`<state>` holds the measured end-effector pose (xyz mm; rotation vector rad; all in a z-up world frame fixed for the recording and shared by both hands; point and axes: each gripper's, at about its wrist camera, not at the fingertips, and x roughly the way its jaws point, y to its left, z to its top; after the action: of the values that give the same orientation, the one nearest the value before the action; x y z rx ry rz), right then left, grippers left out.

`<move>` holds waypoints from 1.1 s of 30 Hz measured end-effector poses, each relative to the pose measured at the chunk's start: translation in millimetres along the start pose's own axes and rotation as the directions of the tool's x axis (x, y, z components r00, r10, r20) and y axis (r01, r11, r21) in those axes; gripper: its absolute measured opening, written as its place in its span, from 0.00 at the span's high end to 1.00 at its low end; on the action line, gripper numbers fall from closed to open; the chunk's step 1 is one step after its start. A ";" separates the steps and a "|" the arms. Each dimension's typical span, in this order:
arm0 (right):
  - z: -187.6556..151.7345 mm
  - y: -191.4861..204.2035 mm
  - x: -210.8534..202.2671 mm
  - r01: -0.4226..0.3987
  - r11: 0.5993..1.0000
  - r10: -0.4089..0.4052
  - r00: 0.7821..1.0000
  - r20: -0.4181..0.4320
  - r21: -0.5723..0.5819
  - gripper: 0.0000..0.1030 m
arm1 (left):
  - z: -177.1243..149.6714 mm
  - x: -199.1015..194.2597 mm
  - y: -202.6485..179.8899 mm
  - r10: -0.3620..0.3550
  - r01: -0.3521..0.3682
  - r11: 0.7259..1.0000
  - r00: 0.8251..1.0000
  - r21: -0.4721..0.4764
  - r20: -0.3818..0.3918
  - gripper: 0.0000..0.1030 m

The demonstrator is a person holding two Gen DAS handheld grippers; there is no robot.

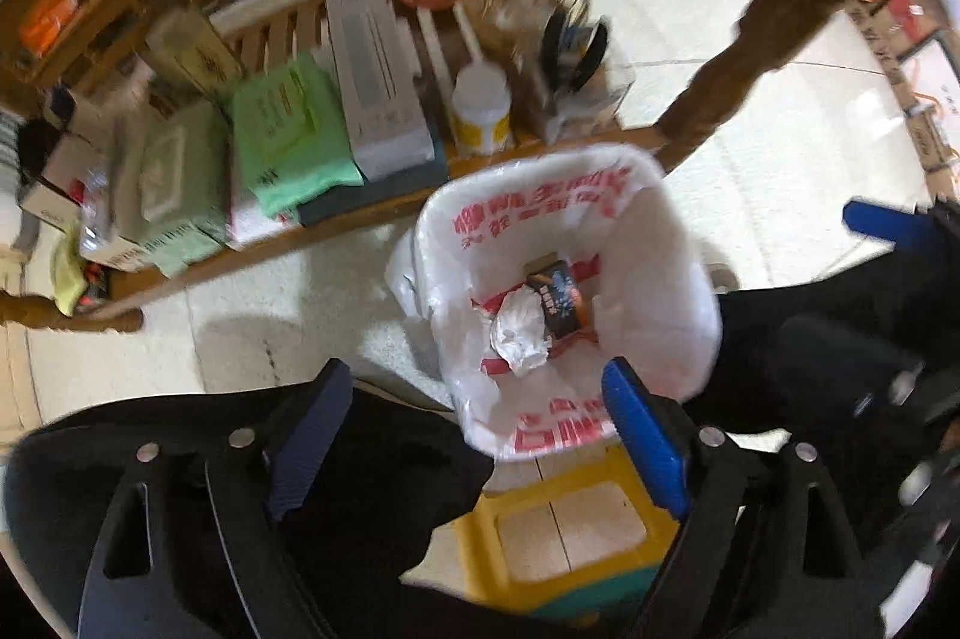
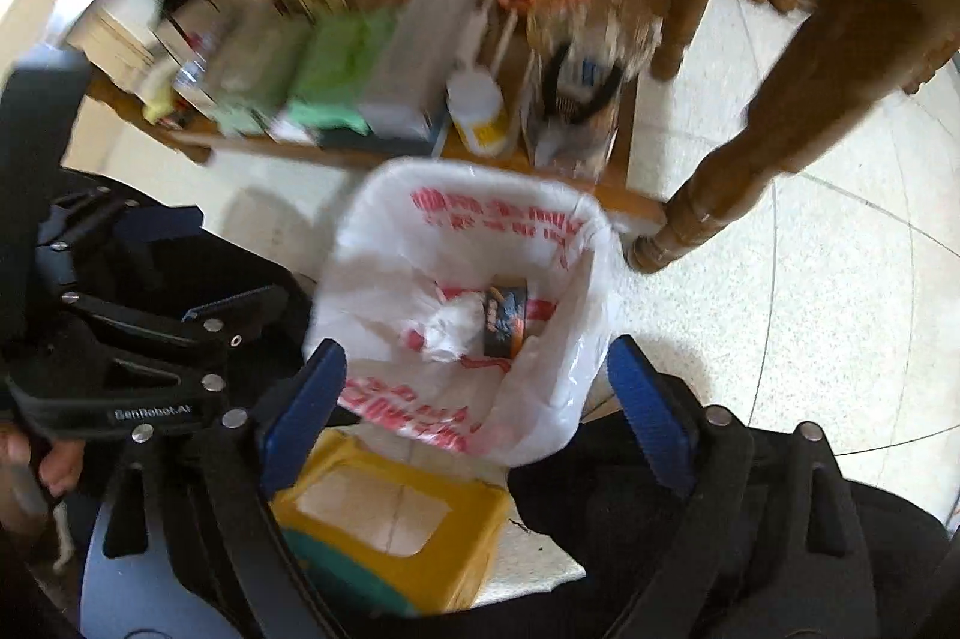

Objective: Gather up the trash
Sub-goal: 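Raise both tools back over the table toward the remaining items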

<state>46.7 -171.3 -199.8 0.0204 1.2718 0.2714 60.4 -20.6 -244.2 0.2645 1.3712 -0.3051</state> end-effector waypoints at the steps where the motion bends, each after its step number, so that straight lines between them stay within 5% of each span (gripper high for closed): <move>1: 2.8 -1.7 -21.0 0.006 1.000 -0.006 0.999 0.033 -0.002 0.14 | 1.4 -14.2 0.2 0.006 -0.006 1.000 1.000 0.012 0.011 0.18; 5: 21.3 -12.8 -95.8 0.023 1.000 -0.022 0.987 0.161 -0.006 0.12 | 16.4 -86.8 11.0 0.032 -0.035 0.999 0.996 0.030 0.089 0.17; 10: 53.3 -26.9 -190.7 0.097 0.995 -0.087 0.938 0.334 -0.013 0.08 | 54.7 -174.2 39.6 0.045 -0.045 0.999 0.984 -0.004 0.170 0.15; 16: 88.2 -41.0 -255.5 0.104 0.995 -0.091 0.901 0.424 -0.007 0.06 | 100.1 -251.7 57.4 0.040 -0.036 0.999 0.973 -0.020 0.228 0.11; 24: 123.7 -41.7 -298.6 0.138 0.990 -0.106 0.872 0.478 -0.033 0.06 | 154.8 -280.9 57.2 0.061 -0.061 0.998 0.978 -0.008 0.201 0.11; 33: 164.9 -57.9 -304.6 0.139 0.990 -0.111 0.879 0.464 -0.025 0.06 | 207.8 -266.0 51.4 0.048 -0.053 0.998 0.988 0.027 0.145 0.11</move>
<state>132.1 -269.9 126.2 -0.0447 0.7840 0.1763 224.0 -31.7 55.3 0.2965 1.2158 -0.2973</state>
